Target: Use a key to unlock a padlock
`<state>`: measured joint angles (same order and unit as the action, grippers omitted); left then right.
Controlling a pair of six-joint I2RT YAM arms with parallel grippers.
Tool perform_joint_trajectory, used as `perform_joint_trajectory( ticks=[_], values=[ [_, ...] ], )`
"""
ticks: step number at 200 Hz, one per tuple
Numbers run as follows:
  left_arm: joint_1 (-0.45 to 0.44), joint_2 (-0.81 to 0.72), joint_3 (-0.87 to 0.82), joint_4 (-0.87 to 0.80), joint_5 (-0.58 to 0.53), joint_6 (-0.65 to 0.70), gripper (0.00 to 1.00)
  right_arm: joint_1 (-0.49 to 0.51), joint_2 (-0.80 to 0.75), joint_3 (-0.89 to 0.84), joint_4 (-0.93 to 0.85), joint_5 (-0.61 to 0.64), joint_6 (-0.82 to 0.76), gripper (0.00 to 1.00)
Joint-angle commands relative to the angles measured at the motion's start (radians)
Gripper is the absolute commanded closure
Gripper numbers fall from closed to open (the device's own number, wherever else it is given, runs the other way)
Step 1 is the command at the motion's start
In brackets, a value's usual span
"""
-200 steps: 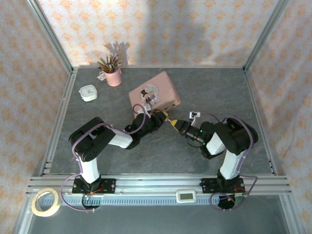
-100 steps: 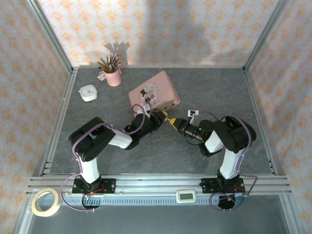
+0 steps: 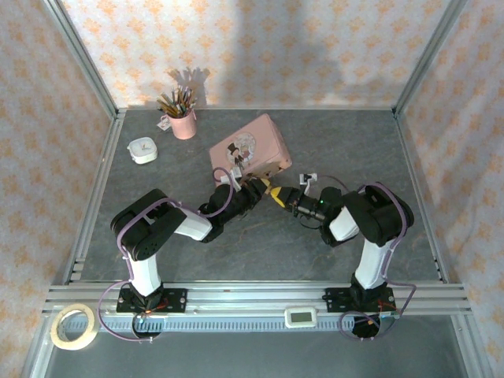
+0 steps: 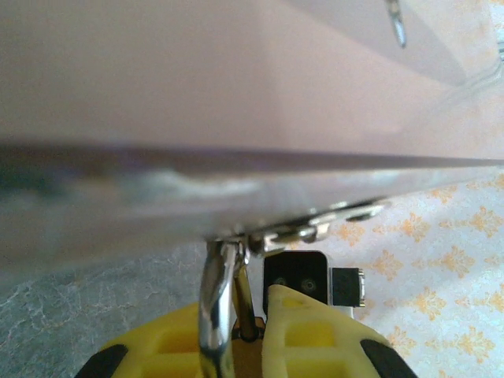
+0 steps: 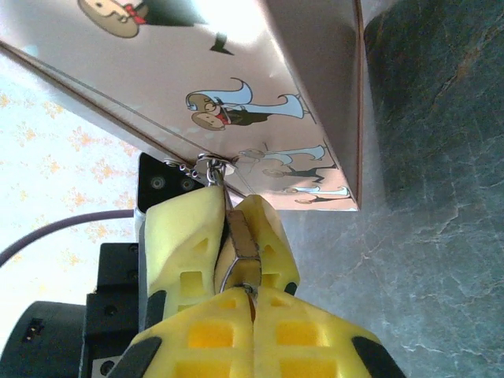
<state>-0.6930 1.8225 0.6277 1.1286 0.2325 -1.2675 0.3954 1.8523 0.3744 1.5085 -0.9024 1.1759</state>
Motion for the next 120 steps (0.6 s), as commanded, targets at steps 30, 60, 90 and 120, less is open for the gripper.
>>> perform_joint_trajectory(
  ticks=[30,60,90,120],
  values=[
    [-0.030,0.043,-0.027,0.359,0.160,0.108,1.00,-0.017,-0.003,0.073,0.053,-0.011,0.219,1.00],
    [-0.019,0.122,-0.057,0.590,0.171,0.165,1.00,-0.027,0.003,0.102,0.177,-0.047,0.517,1.00],
    [-0.015,0.189,-0.024,0.709,0.212,0.207,1.00,-0.025,0.028,0.121,0.367,-0.017,0.897,1.00],
    [-0.010,0.186,0.005,0.709,0.217,0.262,1.00,-0.025,-0.035,0.137,0.366,0.053,1.050,1.00]
  ],
)
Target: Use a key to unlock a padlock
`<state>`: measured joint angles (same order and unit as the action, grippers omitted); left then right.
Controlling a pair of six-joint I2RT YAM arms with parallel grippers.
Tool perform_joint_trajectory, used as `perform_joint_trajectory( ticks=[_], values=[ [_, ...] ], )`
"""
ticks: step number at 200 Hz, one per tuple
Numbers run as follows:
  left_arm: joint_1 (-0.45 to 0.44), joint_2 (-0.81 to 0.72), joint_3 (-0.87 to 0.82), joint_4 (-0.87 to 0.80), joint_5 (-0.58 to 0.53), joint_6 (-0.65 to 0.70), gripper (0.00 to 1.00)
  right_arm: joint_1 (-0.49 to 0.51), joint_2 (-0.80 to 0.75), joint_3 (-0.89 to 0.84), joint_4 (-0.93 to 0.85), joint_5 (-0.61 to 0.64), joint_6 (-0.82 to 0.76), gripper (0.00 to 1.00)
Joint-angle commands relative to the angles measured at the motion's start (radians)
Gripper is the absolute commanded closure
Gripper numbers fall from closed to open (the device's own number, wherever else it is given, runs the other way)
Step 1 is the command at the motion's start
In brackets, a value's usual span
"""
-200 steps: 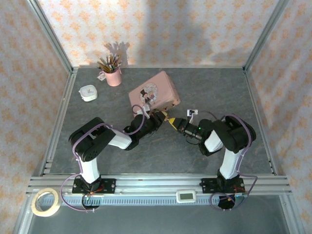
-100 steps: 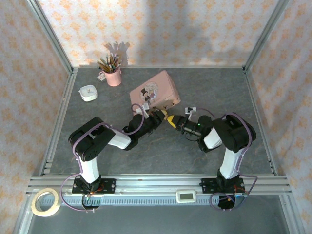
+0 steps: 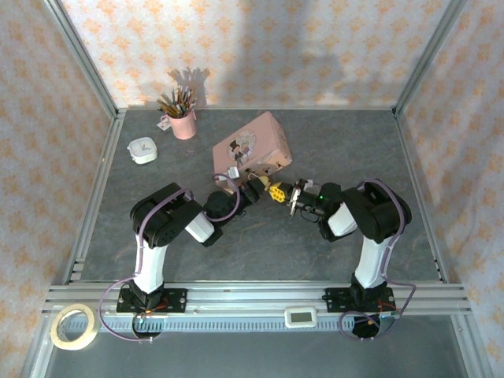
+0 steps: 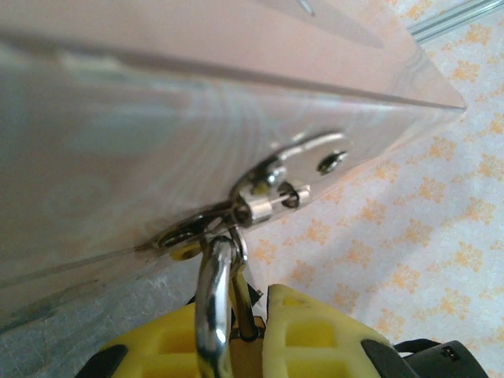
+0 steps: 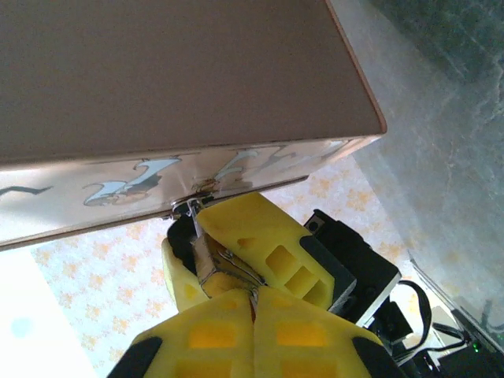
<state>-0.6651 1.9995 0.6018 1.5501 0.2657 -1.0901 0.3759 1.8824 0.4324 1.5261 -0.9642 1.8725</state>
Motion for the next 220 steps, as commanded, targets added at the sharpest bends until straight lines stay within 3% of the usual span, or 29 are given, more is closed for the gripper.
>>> perform_joint_trajectory(
  ticks=[1,70,102,162,220],
  values=[
    [-0.039,0.010,0.031,0.288,0.185,0.087,1.00,-0.006,-0.066,0.080,0.348,0.115,0.356,1.00],
    [-0.027,0.013,0.032,0.290,0.247,0.209,1.00,-0.006,-0.128,0.058,0.348,0.244,0.439,1.00],
    [-0.017,0.010,0.035,0.289,0.245,0.218,1.00,-0.007,-0.123,0.066,0.348,0.238,0.429,1.00],
    [-0.014,0.009,0.006,0.288,0.138,0.174,1.00,-0.008,-0.038,0.054,0.348,0.189,0.243,1.00],
    [-0.007,-0.007,-0.011,0.226,-0.027,0.105,1.00,-0.009,-0.026,-0.004,0.258,0.169,0.004,0.78]
  ],
)
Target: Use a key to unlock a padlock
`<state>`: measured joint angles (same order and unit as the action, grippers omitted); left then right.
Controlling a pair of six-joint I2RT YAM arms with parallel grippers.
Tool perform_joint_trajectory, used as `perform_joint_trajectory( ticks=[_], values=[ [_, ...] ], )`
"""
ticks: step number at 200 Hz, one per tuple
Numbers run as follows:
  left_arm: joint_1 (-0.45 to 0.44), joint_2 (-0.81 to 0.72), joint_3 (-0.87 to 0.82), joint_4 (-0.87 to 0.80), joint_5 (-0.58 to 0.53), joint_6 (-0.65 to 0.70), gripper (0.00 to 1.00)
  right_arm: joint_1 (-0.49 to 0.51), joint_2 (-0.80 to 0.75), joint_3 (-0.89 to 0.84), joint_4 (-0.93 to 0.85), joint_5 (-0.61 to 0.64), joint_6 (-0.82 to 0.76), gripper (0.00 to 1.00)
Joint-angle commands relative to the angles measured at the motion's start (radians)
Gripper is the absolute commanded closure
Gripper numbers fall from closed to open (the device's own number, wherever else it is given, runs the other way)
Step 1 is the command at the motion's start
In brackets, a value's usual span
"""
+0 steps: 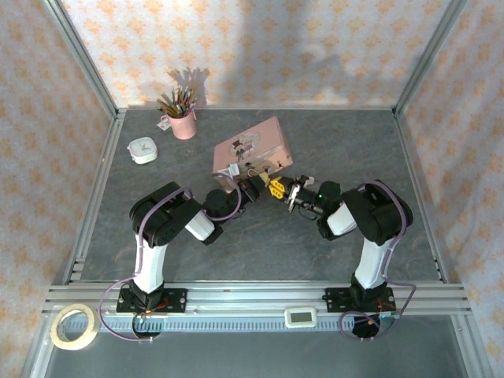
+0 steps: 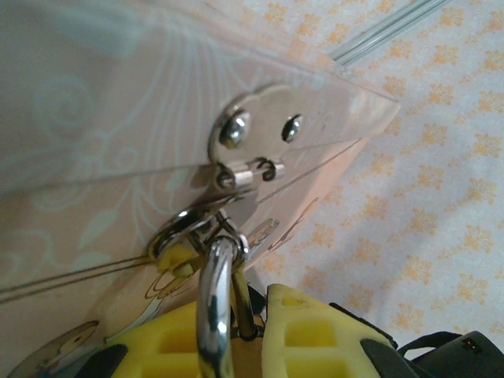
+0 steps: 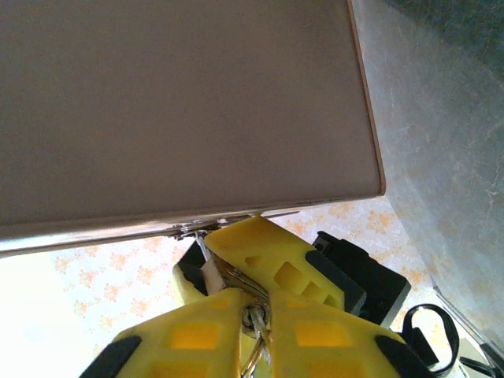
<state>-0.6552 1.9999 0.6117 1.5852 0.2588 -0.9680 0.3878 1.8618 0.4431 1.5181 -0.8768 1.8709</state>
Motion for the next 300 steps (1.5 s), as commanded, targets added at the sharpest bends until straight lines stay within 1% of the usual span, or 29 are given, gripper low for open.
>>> perform_joint_trajectory(
  ticks=[1,14,35,46,64,75,83,95,100,102,113,128,140,155,167,175,182,200,217,267,286,300],
  values=[
    [-0.017,-0.009,-0.021,0.187,-0.022,-0.018,1.00,-0.021,-0.005,-0.016,0.265,0.081,0.002,0.77],
    [-0.017,-0.023,-0.025,0.152,-0.056,-0.009,1.00,-0.020,-0.004,-0.038,0.248,0.076,-0.036,0.71],
    [-0.015,-0.050,-0.037,0.108,-0.112,0.004,1.00,-0.022,-0.010,-0.102,0.243,0.098,-0.097,0.65],
    [-0.015,-0.067,-0.028,0.052,-0.125,0.012,1.00,-0.027,-0.019,-0.130,0.223,0.099,-0.142,0.62],
    [-0.014,-0.080,0.001,-0.043,-0.128,0.019,1.00,-0.033,-0.056,-0.157,0.126,0.092,-0.246,0.59],
    [-0.014,-0.083,0.012,-0.085,-0.129,0.018,1.00,-0.037,-0.098,-0.158,0.018,0.090,-0.346,0.59],
    [-0.017,-0.086,0.018,-0.116,-0.130,0.018,1.00,-0.037,-0.137,-0.151,-0.091,0.093,-0.427,0.58],
    [-0.019,-0.085,0.029,-0.177,-0.131,0.032,1.00,-0.036,-0.217,-0.122,-0.317,0.112,-0.581,0.58],
    [-0.022,-0.085,0.033,-0.227,-0.133,0.038,1.00,-0.038,-0.255,-0.103,-0.424,0.128,-0.655,0.58],
    [-0.024,-0.108,0.036,-0.240,-0.134,0.041,1.00,-0.037,-0.271,-0.098,-0.470,0.133,-0.684,0.58],
    [-0.028,-0.127,0.049,-0.320,-0.138,0.060,1.00,-0.038,-0.365,-0.038,-0.728,0.205,-0.862,0.58],
    [-0.035,-0.142,0.073,-0.429,-0.140,0.089,1.00,-0.038,-0.484,0.044,-1.052,0.347,-1.061,0.56],
    [-0.038,-0.148,0.093,-0.507,-0.140,0.109,1.00,-0.037,-0.561,0.094,-1.211,0.449,-1.168,0.55],
    [-0.041,-0.148,0.108,-0.555,-0.129,0.120,1.00,-0.037,-0.631,0.134,-1.326,0.526,-1.256,0.54],
    [-0.047,-0.145,0.120,-0.589,-0.120,0.123,1.00,-0.037,-0.673,0.157,-1.383,0.569,-1.300,0.54],
    [-0.052,-0.142,0.128,-0.620,-0.120,0.129,1.00,-0.037,-0.675,0.167,-1.411,0.590,-1.319,0.53],
    [-0.059,-0.140,0.137,-0.649,-0.126,0.134,1.00,-0.037,-0.715,0.170,-1.424,0.604,-1.328,0.53],
    [-0.077,-0.129,0.155,-0.714,-0.148,0.143,1.00,-0.037,-0.747,0.158,-1.432,0.624,-1.330,0.53],
    [-0.089,-0.106,0.169,-0.754,-0.163,0.125,1.00,-0.037,-0.760,0.142,-1.421,0.626,-1.322,0.53],
    [-0.110,-0.013,0.176,-0.692,-0.171,0.032,1.00,-0.037,-0.759,0.117,-1.411,0.581,-1.319,0.53],
    [-0.115,0.001,0.180,-0.698,-0.189,0.020,0.91,-0.036,-0.760,0.108,-1.405,0.546,-1.320,0.53],
    [-0.114,0.001,0.173,-0.695,-0.196,0.015,0.82,-0.030,-0.765,0.109,-1.409,0.530,-1.327,0.53]
  ],
)
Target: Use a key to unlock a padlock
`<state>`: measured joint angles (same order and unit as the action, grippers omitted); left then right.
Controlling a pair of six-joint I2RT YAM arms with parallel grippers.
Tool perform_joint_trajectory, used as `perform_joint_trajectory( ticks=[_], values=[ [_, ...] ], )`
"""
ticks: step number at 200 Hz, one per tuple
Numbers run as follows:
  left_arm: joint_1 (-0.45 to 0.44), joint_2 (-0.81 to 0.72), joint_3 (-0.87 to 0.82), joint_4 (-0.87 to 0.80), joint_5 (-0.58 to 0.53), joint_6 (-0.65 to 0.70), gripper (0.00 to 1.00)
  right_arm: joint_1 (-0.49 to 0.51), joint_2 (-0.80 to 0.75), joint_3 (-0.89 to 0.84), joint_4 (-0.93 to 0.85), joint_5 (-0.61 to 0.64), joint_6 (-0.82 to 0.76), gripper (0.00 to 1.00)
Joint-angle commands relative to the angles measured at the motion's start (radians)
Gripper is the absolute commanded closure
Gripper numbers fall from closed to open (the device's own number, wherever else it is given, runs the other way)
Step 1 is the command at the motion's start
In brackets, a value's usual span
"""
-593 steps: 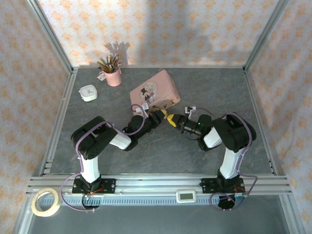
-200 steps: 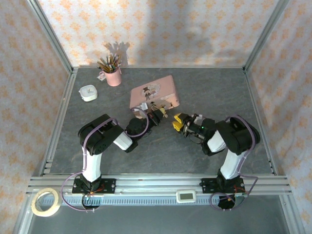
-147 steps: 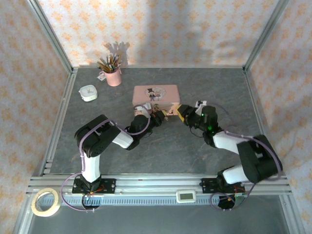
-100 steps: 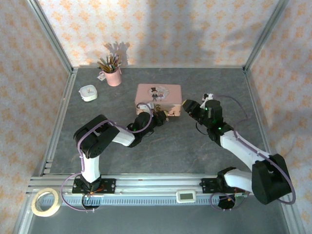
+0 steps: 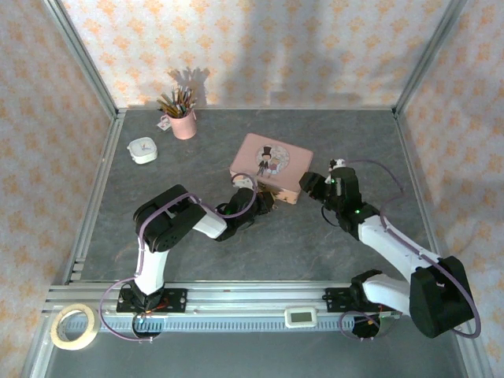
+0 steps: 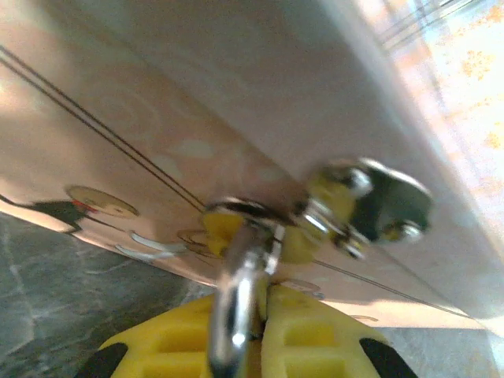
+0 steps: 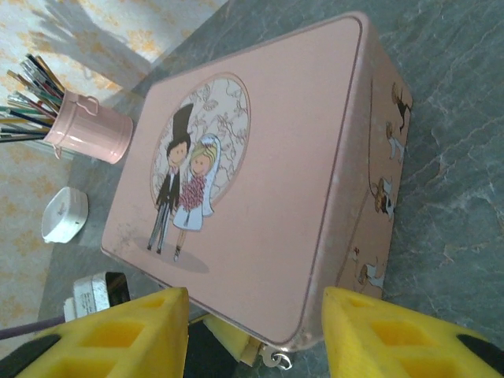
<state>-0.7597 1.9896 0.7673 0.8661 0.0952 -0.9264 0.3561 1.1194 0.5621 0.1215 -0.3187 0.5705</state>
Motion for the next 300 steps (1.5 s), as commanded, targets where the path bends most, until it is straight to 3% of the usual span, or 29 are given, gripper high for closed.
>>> perform_joint_trajectory(
  ticks=[1,23,61,120,153,186,249,300],
  values=[
    [-0.010,0.011,0.017,0.024,-0.033,-0.027,0.81,0.002,-0.023,-0.009,-0.013,-0.029,-0.027,0.53],
    [-0.007,-0.018,-0.005,0.019,-0.038,-0.035,0.59,0.030,-0.042,0.004,-0.030,-0.008,-0.046,0.53],
    [0.036,-0.153,-0.131,0.034,-0.046,-0.075,0.37,0.129,-0.042,0.054,-0.067,0.073,-0.095,0.49],
    [0.158,-0.382,-0.297,0.013,-0.071,-0.079,0.33,0.321,0.123,0.215,-0.209,0.170,-0.205,0.48],
    [0.214,-0.412,-0.299,0.029,-0.052,-0.066,0.33,0.433,0.308,0.379,-0.373,0.247,-0.275,0.48],
    [0.229,-0.418,-0.315,0.084,-0.060,-0.081,0.33,0.530,0.496,0.542,-0.547,0.402,-0.315,0.49],
    [0.281,-0.437,-0.426,0.177,-0.060,-0.133,0.33,0.574,0.717,0.675,-0.686,0.677,-0.358,0.53],
    [0.290,-0.471,-0.450,0.161,-0.067,-0.122,0.33,0.574,0.803,0.704,-0.648,0.776,-0.402,0.54]
  ],
)
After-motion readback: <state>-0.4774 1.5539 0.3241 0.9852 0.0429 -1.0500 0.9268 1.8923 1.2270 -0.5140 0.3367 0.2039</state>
